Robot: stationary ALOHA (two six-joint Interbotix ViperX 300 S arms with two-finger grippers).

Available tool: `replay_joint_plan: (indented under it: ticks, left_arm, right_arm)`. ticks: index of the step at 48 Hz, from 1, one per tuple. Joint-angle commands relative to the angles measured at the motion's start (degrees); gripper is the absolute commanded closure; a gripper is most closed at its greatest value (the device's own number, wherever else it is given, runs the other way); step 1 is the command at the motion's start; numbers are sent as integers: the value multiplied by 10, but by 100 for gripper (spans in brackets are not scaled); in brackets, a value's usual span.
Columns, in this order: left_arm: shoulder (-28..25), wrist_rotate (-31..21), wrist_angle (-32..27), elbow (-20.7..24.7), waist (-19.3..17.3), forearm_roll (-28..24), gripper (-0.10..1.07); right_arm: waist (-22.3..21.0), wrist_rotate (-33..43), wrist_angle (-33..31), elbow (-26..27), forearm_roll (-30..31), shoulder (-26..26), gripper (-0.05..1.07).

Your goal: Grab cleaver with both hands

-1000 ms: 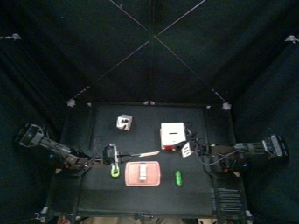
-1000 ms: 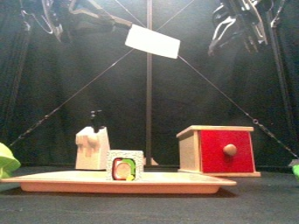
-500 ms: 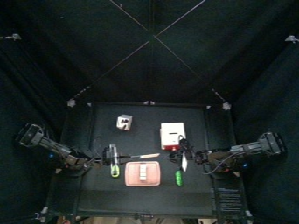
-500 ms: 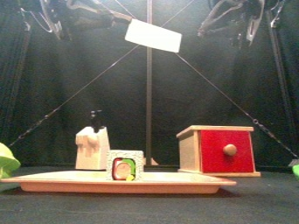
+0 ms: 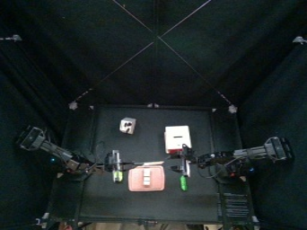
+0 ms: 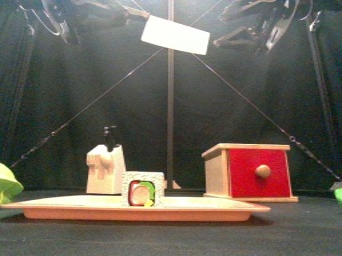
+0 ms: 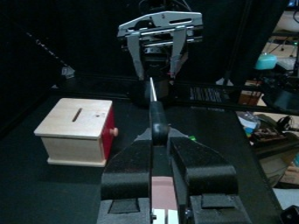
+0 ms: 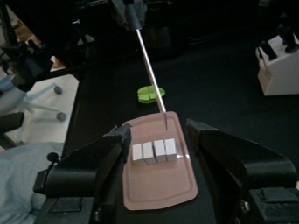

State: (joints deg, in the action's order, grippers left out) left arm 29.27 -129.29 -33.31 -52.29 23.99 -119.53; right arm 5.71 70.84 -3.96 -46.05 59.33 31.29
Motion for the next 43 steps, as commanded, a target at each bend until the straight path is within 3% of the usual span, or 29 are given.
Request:
replay_joint_plan:
  ticks: [1, 43]
  left_arm:
    - [3, -1, 0, 11, 2, -4, 57]
    - [2, 0, -2, 8, 2, -4, 57]
  right_arm:
    - [-2, 2, 12, 12, 35, -9, 14]
    - [-23, 5, 33, 51, 39, -70, 16]
